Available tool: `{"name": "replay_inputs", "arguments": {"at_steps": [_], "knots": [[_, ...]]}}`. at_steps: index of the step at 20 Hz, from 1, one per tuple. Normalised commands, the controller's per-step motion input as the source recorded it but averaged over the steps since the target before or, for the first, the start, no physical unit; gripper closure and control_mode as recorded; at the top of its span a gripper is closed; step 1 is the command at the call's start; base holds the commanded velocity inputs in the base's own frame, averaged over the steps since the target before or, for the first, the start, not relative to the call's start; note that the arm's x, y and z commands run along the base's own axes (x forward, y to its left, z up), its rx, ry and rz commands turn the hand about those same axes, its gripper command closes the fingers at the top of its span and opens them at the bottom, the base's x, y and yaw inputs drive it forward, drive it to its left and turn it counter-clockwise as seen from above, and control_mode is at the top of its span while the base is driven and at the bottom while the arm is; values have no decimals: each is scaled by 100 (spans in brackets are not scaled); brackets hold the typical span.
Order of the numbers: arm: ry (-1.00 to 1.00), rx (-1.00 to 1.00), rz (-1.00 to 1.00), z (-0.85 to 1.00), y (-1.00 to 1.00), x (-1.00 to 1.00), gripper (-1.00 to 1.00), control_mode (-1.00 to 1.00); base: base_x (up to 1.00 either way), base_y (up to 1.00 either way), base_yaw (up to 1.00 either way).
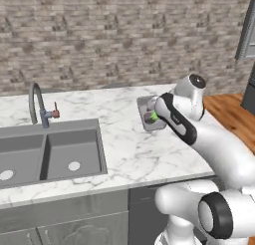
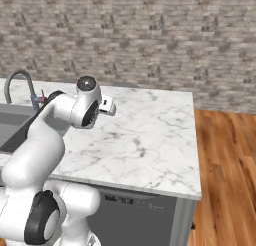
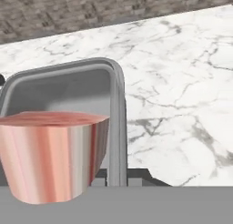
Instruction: Place the tupperware on the second highest shelf of the fridge. Make space for the tupperware among the existing items by rearranging them on the shelves if needed. Close the fridge door when finished.
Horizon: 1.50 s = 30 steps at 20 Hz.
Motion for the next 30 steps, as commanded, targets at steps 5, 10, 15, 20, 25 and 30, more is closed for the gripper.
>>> {"name": "replay_inputs", "arguments": {"at_steps": [5,10,15,20,25,30], "knots": [[-1,26,-12,100,-10,-100,100,-100,0,0,0],[0,11,-1,84,0,-100,100,-100,0,0,0],[-4,1,0,41,-23,-100,100,-100,0,0,0],[-1,0,0,45,-18,-97,100,-100,0,0,0],[2,-2,0,41,0,-80,100,-100,0,0,0],[9,-6,-5,4,3,-5,100,-100,0,0,0]]}}
